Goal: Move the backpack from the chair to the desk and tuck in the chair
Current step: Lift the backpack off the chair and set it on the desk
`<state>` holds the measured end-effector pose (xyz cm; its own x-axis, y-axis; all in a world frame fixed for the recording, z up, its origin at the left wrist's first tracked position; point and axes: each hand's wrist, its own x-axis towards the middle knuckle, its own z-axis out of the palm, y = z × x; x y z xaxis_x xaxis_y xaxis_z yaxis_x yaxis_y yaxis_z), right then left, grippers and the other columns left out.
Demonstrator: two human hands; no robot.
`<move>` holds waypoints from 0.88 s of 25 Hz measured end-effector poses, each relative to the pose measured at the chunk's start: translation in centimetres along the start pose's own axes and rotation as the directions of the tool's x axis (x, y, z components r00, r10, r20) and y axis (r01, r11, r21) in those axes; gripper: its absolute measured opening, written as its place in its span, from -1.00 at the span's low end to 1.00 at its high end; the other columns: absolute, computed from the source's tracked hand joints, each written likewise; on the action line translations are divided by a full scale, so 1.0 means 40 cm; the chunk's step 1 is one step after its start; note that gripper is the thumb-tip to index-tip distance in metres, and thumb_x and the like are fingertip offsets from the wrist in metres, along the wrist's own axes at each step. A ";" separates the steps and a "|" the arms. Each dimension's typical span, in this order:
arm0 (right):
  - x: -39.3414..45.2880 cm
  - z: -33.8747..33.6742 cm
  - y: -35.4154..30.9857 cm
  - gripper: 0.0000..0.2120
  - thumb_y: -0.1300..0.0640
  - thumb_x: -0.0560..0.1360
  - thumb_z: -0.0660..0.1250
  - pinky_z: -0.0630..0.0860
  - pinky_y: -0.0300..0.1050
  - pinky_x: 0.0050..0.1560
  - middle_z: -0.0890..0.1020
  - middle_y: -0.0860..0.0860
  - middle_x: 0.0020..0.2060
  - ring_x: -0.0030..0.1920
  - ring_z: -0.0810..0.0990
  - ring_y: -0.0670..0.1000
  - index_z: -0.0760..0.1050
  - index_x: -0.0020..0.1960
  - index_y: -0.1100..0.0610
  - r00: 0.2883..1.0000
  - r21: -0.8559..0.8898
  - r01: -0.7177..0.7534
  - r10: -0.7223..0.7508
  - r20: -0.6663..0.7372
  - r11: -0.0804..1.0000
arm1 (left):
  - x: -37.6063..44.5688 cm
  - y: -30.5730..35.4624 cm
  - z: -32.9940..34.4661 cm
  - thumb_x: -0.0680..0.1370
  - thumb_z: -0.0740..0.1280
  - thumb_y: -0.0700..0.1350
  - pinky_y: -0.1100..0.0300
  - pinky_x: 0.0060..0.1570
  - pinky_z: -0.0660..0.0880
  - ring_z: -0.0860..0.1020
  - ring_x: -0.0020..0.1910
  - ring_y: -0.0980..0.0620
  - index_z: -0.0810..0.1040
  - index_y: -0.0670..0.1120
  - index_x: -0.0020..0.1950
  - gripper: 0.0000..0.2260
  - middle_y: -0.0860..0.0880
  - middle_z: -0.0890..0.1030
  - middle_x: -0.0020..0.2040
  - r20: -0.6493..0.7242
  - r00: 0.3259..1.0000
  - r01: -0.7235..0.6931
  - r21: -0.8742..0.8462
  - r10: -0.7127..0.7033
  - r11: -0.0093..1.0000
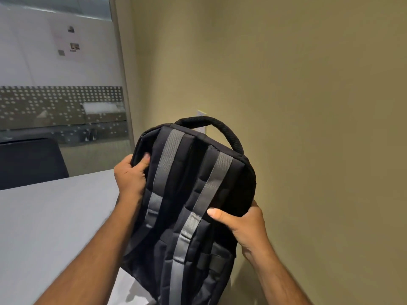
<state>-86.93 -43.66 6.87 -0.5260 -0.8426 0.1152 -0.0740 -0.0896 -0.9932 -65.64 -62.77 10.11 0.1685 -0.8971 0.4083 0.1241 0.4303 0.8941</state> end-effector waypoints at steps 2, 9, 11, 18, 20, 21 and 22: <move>0.078 0.082 0.011 -0.23 -0.13 -0.04 0.75 0.71 0.07 0.06 0.78 -0.13 -0.01 0.02 0.75 -0.05 0.64 0.15 -0.10 0.997 0.012 0.008 -0.008 -0.072 1.000 | 0.117 -0.043 0.012 0.59 0.44 -0.11 0.49 -0.51 0.34 0.40 -0.53 0.31 0.48 -0.01 -0.36 -0.67 0.29 0.47 -0.55 0.028 1.000 0.010 0.007 -0.010 1.000; 0.324 0.295 0.017 -0.30 -0.08 0.07 0.72 0.67 -0.14 0.02 0.73 -0.34 -0.01 -0.03 0.72 -0.25 0.60 0.17 -0.17 0.966 0.076 0.130 -0.109 -0.235 0.989 | 0.458 -0.138 0.098 0.54 0.44 -0.14 0.40 -0.37 0.53 0.59 -0.36 0.32 0.69 0.24 -0.22 -0.73 0.25 0.70 -0.31 0.242 0.965 0.091 0.053 -0.101 0.995; 0.376 0.327 0.036 -0.39 -0.08 0.09 0.71 0.65 -0.25 -0.05 0.71 -0.40 -0.05 -0.06 0.70 -0.29 0.58 0.09 -0.29 0.958 0.046 0.145 -0.129 -0.255 0.988 | 0.518 -0.169 0.119 0.44 0.47 -0.09 0.28 -0.20 0.62 0.68 -0.19 0.25 0.72 0.29 -0.10 -0.77 0.21 0.76 -0.14 0.302 0.942 0.145 0.026 -0.145 0.989; 0.461 0.376 0.150 -0.46 0.04 0.20 0.72 0.57 -0.45 -0.11 0.71 -0.40 -0.07 -0.06 0.70 -0.28 0.58 -0.02 -0.42 0.938 -0.041 0.133 -0.140 -0.316 0.990 | 0.576 -0.331 0.170 0.50 0.51 -0.14 0.03 -0.06 0.71 0.70 0.00 -0.01 0.68 0.33 -0.01 -0.69 0.12 0.77 -0.02 0.440 0.867 0.215 0.095 -0.235 0.972; 0.472 0.381 0.185 -0.50 0.09 0.22 0.72 0.56 -0.47 -0.12 0.72 -0.40 -0.09 -0.08 0.71 -0.29 0.59 -0.04 -0.35 0.937 -0.053 0.100 -0.112 -0.331 0.994 | 0.572 -0.377 0.183 0.57 0.47 -0.20 0.13 -0.13 0.70 0.69 0.03 -0.01 0.67 0.33 0.00 -0.64 0.14 0.76 -0.03 0.416 0.875 0.218 0.119 -0.248 0.969; 0.474 0.384 0.201 -0.50 0.11 0.23 0.72 0.55 -0.50 -0.14 0.71 -0.41 -0.11 -0.09 0.70 -0.30 0.59 -0.06 -0.36 0.937 -0.060 0.076 -0.092 -0.338 0.995 | 0.568 -0.400 0.189 0.59 0.46 -0.21 0.13 -0.12 0.69 0.69 0.04 -0.01 0.67 0.30 0.05 -0.66 0.12 0.76 -0.02 0.403 0.878 0.226 0.128 -0.259 0.966; 0.476 0.387 0.215 -0.48 0.12 0.24 0.72 0.52 -0.52 -0.17 0.70 -0.44 -0.13 -0.11 0.69 -0.33 0.58 -0.07 -0.39 0.937 -0.067 0.053 -0.072 -0.342 0.996 | 0.563 -0.426 0.196 0.59 0.45 -0.21 0.10 -0.09 0.68 0.68 0.06 -0.02 0.65 0.22 0.13 -0.70 0.08 0.74 0.03 0.393 0.879 0.237 0.136 -0.272 0.962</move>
<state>-84.48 -68.70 0.29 -0.7771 -0.6016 0.1851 -0.1583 -0.0979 -0.9825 -71.62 -91.10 5.52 -0.2695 -0.9445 0.1880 0.0261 0.1880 0.9818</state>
